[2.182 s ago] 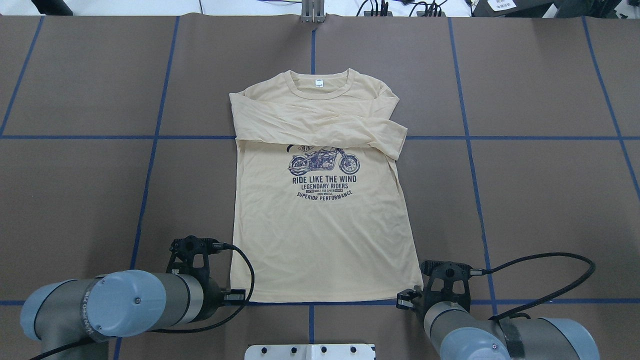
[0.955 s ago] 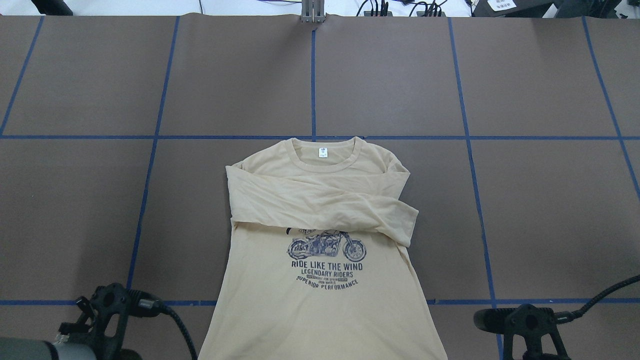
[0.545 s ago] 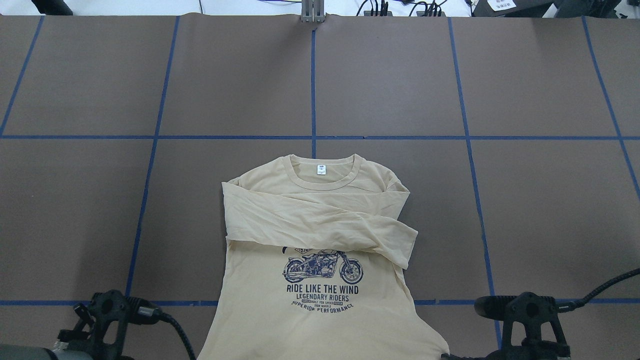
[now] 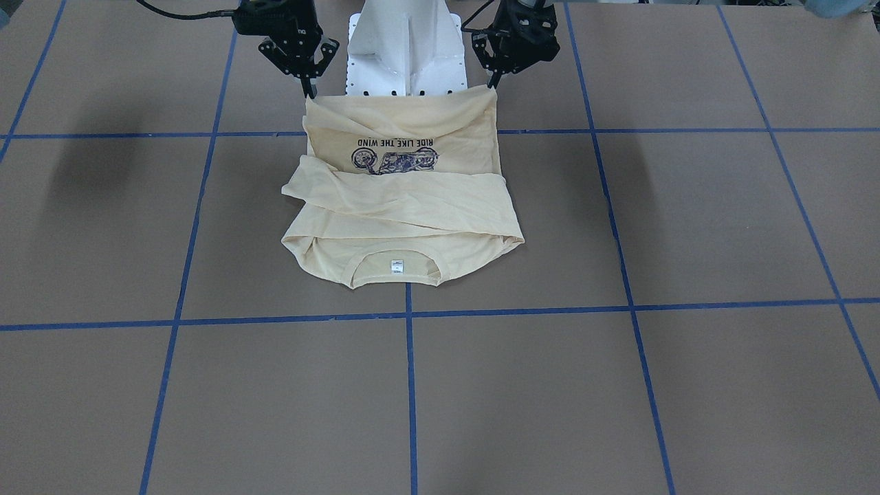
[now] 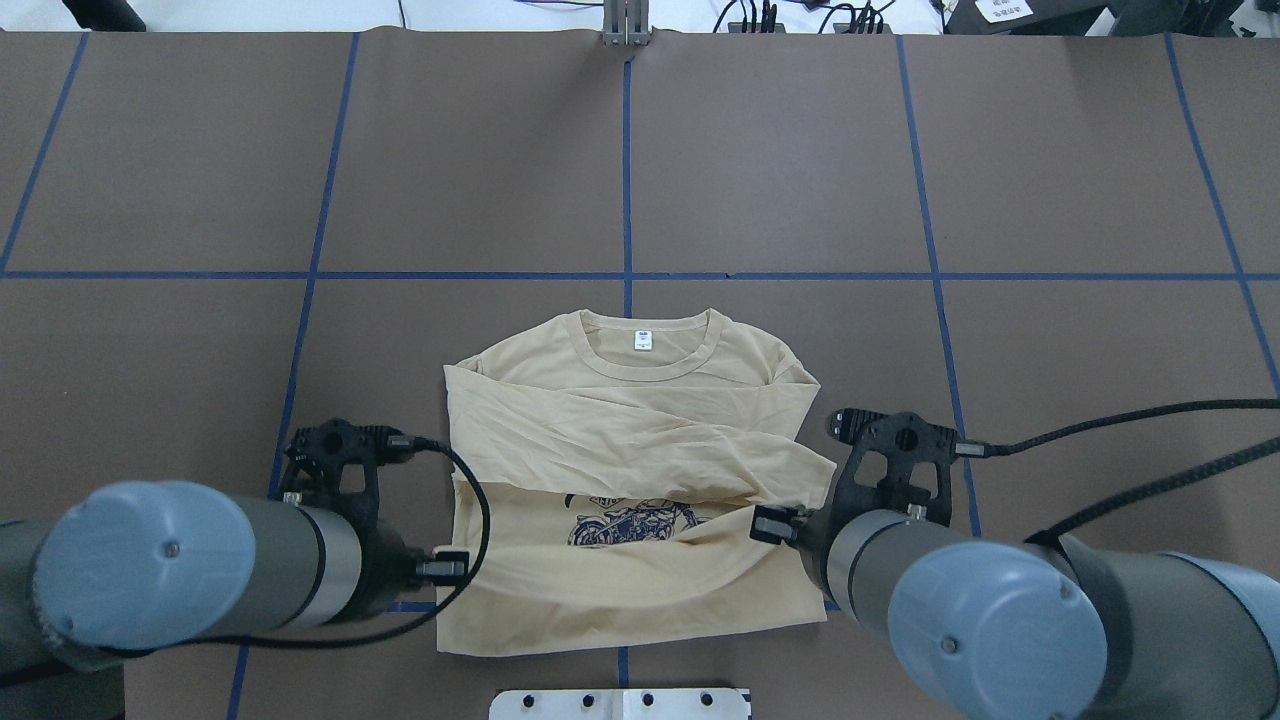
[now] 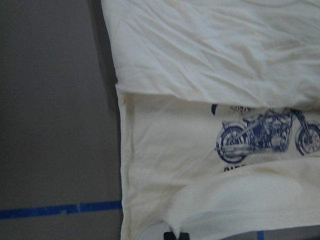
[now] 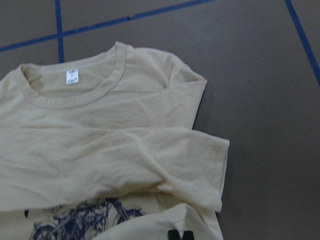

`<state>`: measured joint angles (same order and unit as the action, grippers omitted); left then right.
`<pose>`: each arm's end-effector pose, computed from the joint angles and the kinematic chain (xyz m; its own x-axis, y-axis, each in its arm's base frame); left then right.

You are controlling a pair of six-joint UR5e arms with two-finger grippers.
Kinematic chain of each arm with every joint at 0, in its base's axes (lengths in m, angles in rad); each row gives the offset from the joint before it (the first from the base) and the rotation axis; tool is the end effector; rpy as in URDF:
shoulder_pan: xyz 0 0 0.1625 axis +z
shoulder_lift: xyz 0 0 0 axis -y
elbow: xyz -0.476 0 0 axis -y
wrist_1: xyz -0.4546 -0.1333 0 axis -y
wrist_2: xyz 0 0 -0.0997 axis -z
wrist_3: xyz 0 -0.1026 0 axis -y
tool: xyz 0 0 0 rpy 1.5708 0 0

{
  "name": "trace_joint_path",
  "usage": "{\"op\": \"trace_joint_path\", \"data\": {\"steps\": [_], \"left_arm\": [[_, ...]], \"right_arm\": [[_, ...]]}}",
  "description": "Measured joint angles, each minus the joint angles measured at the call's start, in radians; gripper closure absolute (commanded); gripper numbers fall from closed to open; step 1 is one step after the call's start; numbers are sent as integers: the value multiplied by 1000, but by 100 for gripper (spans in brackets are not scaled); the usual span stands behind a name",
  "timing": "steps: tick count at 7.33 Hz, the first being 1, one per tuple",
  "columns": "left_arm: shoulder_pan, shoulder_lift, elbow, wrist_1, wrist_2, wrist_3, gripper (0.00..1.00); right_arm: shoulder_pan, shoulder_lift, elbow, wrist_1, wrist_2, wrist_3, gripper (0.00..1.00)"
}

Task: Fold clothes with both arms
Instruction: 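Lift the hem with both grippers and fold it toward the collar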

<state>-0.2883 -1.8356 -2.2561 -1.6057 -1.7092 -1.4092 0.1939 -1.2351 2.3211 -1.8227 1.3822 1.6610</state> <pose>0.4731 -0.2646 0.2252 0.5507 0.0029 -0.8347 0.0839 0.9947 0.0588 -0.4713 -0.2480 0.2036 0.6273 0.2133 0.7490 -0.3836 0.9216 0.0587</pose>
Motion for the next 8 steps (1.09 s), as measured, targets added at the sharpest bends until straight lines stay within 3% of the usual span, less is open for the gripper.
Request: {"op": "trace_joint_path", "data": {"steps": [4, 6, 8], "left_arm": [[-201, -81, 61, -1, 9, 37, 100], [-229, -167, 219, -21, 53, 65, 100], [-241, -212, 393, -144, 97, 91, 100]], "right_arm": [[172, 85, -98, 14, 0, -35, 100], [230, 115, -276, 149, 0, -80, 100], [270, 119, -428, 285, 2, -121, 100]]}}
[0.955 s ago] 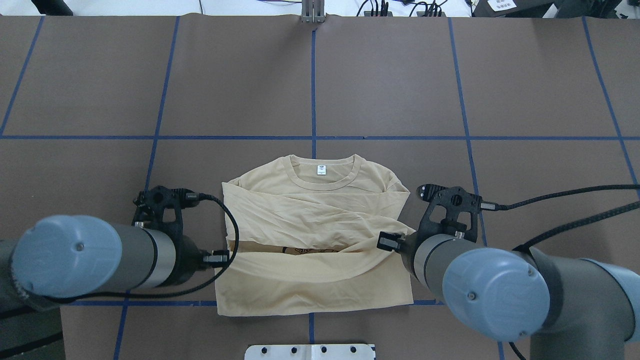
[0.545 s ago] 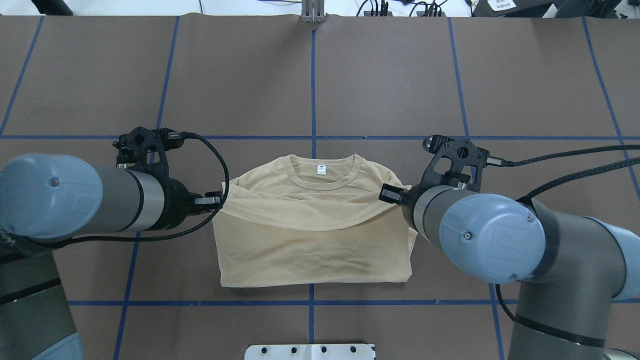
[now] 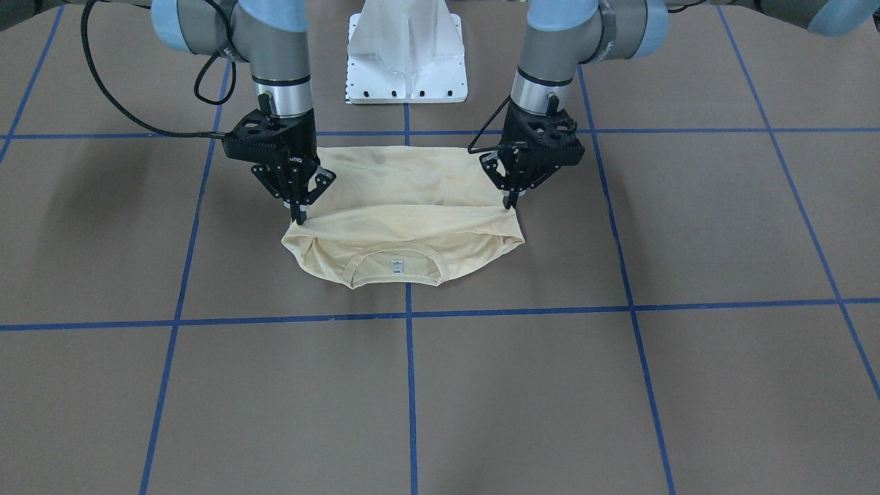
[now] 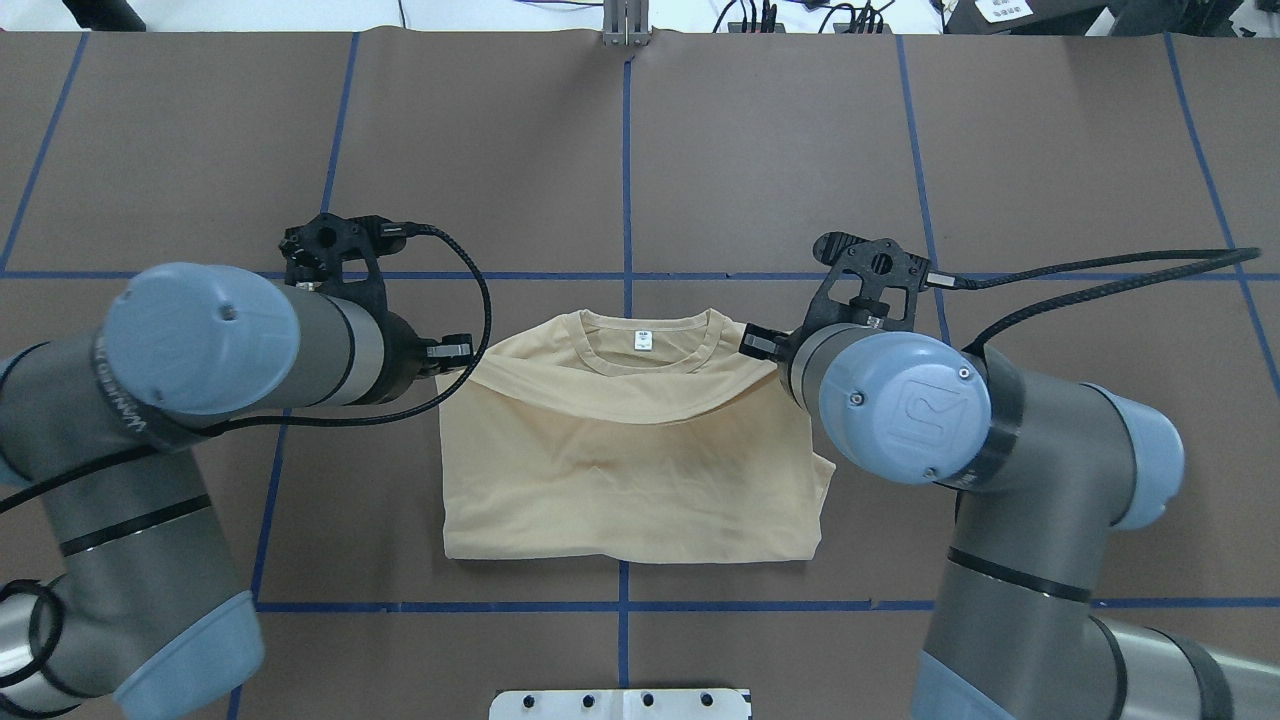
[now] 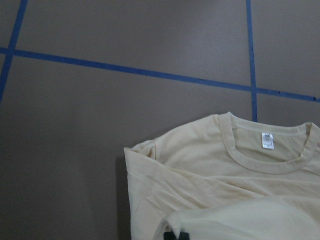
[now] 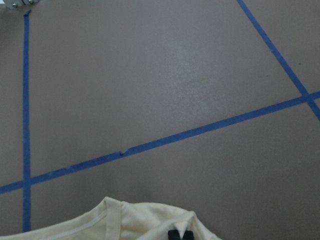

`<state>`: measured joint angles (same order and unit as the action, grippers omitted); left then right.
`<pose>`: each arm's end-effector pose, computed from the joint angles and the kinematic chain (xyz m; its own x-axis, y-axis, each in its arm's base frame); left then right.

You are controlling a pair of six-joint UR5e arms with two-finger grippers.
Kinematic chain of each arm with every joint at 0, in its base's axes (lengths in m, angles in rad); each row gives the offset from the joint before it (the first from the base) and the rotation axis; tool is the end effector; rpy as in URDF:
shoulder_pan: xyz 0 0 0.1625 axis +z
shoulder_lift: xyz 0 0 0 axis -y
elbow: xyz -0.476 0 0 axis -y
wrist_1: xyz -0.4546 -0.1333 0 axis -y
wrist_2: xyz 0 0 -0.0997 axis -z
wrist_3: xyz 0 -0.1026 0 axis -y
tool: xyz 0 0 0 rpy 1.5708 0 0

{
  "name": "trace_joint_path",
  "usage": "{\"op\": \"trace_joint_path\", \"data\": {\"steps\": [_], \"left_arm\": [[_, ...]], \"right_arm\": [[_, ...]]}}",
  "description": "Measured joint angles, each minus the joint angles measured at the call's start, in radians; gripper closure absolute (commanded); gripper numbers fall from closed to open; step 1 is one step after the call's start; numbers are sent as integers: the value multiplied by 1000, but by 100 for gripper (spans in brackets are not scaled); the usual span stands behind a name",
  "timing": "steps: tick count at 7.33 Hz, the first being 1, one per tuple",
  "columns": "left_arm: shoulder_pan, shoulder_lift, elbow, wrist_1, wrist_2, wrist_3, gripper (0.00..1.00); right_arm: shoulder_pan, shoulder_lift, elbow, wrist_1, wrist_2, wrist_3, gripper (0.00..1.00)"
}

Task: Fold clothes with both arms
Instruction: 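Lift the hem with both grippers and fold it toward the collar, then release the folded hem and draw both grippers back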

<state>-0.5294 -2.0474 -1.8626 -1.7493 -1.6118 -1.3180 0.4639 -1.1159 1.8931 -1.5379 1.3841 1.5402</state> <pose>0.5275 -0.4582 0.2485 0.6072 -0.0658 -0.7918 0.3346 0.9250 0.1798 -0.5355 -0.4383 0.2686 0.6334 0.2833 0.7201 -0.5408 0.8277 0.1501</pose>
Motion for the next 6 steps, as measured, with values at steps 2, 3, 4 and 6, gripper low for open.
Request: {"op": "trace_joint_path", "data": {"steps": [2, 3, 4, 6], "left_arm": [[-13, -17, 125, -91, 24, 35, 100], [-14, -19, 157, -104, 27, 41, 100], [-14, -20, 177, -109, 28, 43, 100], [-16, -19, 192, -111, 29, 69, 0]], "right_arm": [[19, 4, -77, 32, 2, -24, 100], [22, 8, -105, 36, 3, -28, 100], [23, 10, -122, 37, 4, -30, 77], [25, 14, -137, 41, 6, -30, 0]]}}
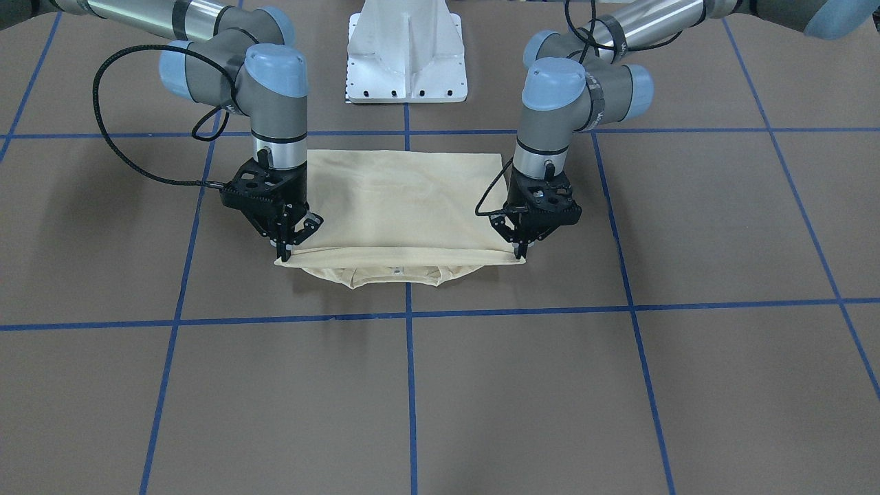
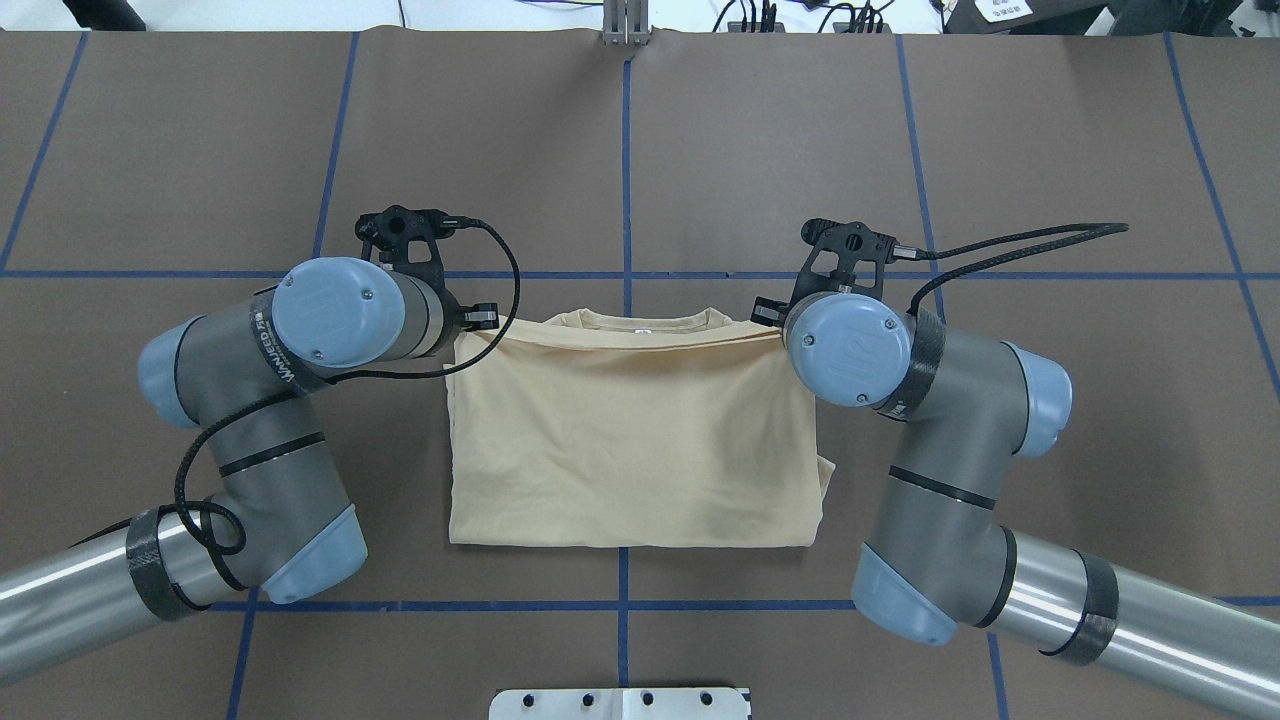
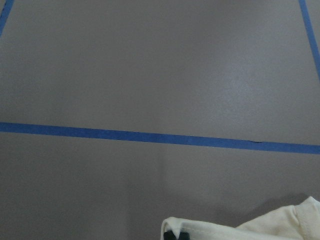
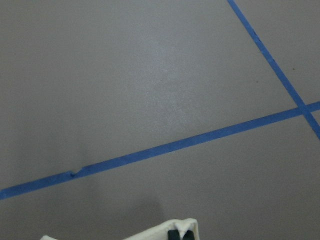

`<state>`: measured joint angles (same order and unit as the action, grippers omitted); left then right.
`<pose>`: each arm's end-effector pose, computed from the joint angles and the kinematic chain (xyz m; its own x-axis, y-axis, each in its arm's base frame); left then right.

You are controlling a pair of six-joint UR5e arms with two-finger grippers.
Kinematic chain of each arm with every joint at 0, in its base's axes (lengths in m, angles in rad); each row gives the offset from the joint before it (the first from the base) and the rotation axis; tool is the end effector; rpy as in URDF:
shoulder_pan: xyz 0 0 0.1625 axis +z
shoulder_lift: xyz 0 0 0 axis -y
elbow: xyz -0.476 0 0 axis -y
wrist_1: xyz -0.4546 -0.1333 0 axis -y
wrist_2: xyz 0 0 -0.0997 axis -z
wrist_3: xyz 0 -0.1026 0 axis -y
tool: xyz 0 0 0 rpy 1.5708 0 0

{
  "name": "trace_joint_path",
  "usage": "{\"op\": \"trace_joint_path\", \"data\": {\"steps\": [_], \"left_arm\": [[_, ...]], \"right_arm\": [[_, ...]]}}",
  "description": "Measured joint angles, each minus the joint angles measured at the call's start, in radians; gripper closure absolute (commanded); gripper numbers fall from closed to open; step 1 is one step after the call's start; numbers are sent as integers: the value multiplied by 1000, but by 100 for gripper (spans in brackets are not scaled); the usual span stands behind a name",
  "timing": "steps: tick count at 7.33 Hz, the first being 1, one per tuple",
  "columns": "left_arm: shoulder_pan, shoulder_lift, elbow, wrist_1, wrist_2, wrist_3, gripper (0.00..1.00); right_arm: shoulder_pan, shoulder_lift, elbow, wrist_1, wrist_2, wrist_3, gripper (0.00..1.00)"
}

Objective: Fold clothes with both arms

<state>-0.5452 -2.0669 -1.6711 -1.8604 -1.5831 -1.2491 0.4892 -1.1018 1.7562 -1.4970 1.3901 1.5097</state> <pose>0.5687 -0.4994 0.3134 0.6744 -0.0393 -0.7373 0.3132 0.9195 0.2375 -0.5620 -0.4711 0.3194 0.6923 0.3005 0.6561 -0.5266 0.8320 0.1745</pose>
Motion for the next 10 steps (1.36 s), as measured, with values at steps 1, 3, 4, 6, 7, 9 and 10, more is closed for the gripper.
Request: {"op": "trace_joint_path", "data": {"steps": [1, 3, 4, 6, 7, 9, 10], "left_arm": [[-3, 2, -6, -3, -1, 52, 0], [-11, 14, -56, -20, -18, 155, 0], [-11, 37, -98, -26, -52, 174, 0], [8, 124, -183, -93, -103, 160, 0], [45, 167, -202, -155, -106, 118, 0], [167, 214, -208, -235, -67, 10, 1], [227, 223, -204, -247, -28, -27, 8]], "right_arm": [[7, 2, -2, 5, 9, -4, 0], [59, 7, 11, 10, 120, -80, 0], [87, 1, 27, 11, 175, -142, 0], [114, -58, 75, 53, 226, -223, 0], [124, -115, 94, 132, 263, -248, 0], [145, -208, 107, 257, 323, -273, 0], [150, -224, 108, 276, 333, -277, 0]]}}
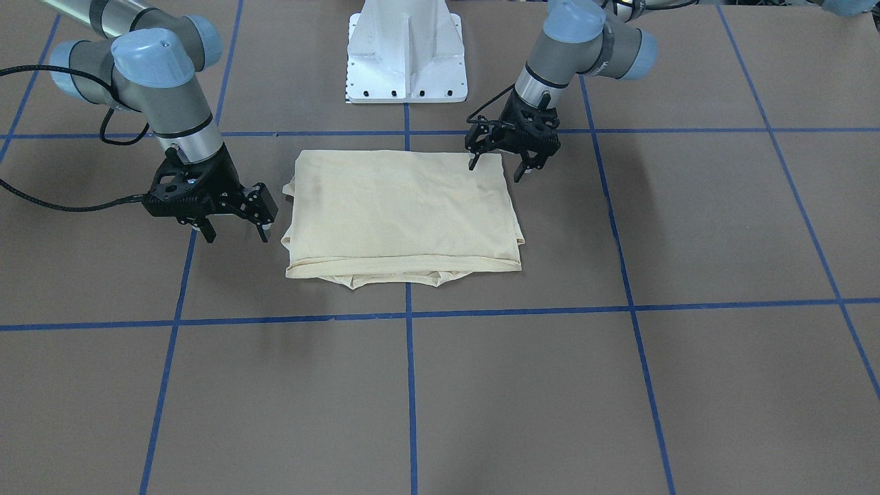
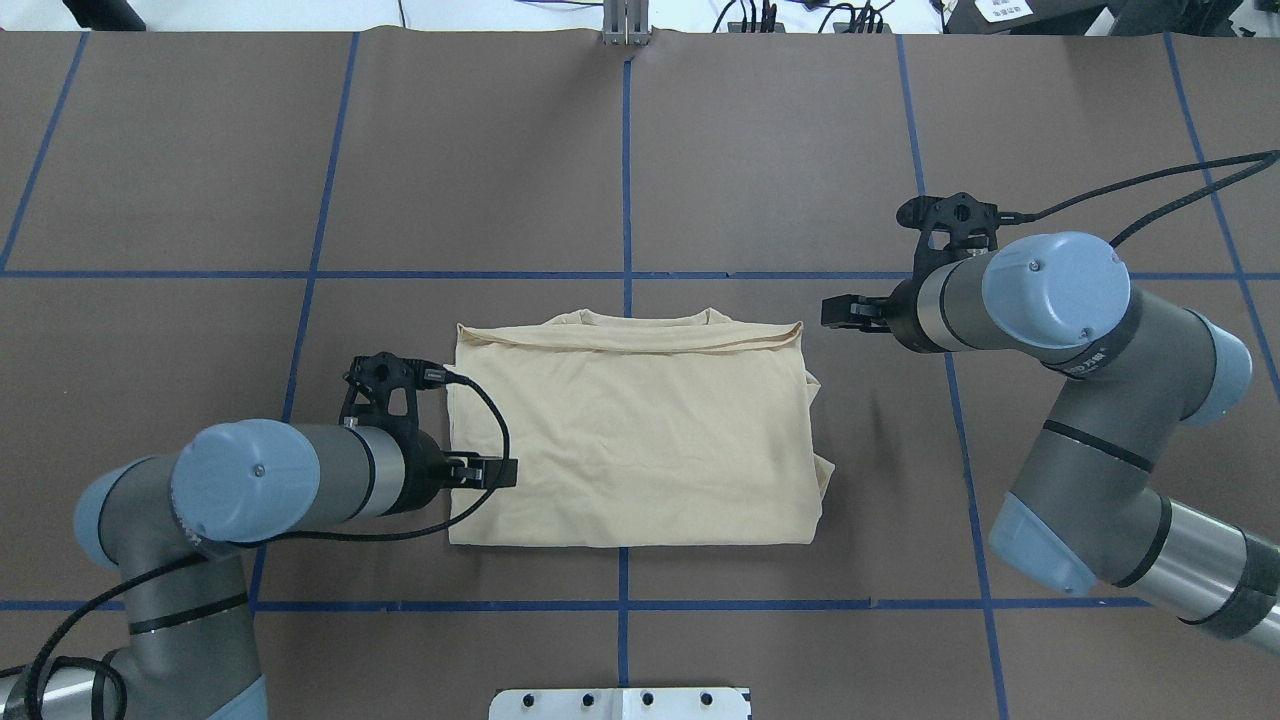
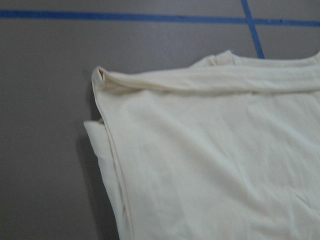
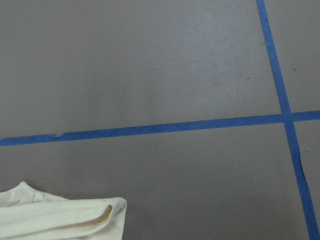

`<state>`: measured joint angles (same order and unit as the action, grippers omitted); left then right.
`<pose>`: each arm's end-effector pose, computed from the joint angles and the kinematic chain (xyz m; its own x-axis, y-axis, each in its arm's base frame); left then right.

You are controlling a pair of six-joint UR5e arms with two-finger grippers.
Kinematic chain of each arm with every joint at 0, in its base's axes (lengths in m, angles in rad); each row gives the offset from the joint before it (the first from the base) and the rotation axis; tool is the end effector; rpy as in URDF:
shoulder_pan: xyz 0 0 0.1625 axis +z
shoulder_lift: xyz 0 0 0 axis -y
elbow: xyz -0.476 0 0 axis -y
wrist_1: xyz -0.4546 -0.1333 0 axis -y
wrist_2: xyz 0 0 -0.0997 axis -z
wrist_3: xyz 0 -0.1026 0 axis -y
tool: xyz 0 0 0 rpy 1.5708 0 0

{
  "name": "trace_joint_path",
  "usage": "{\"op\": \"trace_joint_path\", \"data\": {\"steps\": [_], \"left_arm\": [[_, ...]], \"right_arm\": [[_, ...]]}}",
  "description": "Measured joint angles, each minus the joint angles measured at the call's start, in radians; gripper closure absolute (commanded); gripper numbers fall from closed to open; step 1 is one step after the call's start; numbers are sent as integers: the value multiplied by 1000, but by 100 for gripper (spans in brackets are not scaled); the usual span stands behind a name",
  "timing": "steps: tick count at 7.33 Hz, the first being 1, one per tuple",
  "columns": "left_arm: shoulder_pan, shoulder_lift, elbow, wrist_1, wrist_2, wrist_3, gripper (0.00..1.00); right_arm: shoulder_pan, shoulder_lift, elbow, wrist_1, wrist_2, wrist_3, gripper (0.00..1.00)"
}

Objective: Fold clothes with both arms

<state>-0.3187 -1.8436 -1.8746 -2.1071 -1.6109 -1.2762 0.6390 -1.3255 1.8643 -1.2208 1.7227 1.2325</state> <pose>0.5724 -0.3249 0.3289 0.4827 0.1462 -0.8635 0.1450 0.9590 0.2435 -0.4494 -0.4806 0.3775 0.6417 0.0680 0.7640 -0.2992 0.9393 0.1677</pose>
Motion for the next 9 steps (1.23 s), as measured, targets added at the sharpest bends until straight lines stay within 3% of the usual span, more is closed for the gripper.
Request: {"op": "trace_joint_path", "data": {"steps": [2, 4, 5, 6, 7, 8, 9], "left_arm": [[52, 8, 9, -6, 31, -31, 25], [63, 9, 19, -7, 35, -37, 26], [65, 9, 23, -7, 35, -38, 36], [65, 9, 25, -7, 35, -38, 59], [65, 9, 26, -7, 35, -40, 90], [65, 9, 26, -7, 36, -43, 100], [64, 13, 25, -6, 36, -46, 100]], "right_arm": [[3, -7, 0, 9, 5, -2, 0], [4, -5, 1, 10, 0, -1, 0], [4, -5, 1, 10, -3, -1, 0], [4, -4, 1, 10, -5, -1, 0], [4, -3, 1, 10, -6, -1, 0], [4, -3, 1, 10, -7, -1, 0], [3, -3, 1, 10, -7, -1, 0]]}}
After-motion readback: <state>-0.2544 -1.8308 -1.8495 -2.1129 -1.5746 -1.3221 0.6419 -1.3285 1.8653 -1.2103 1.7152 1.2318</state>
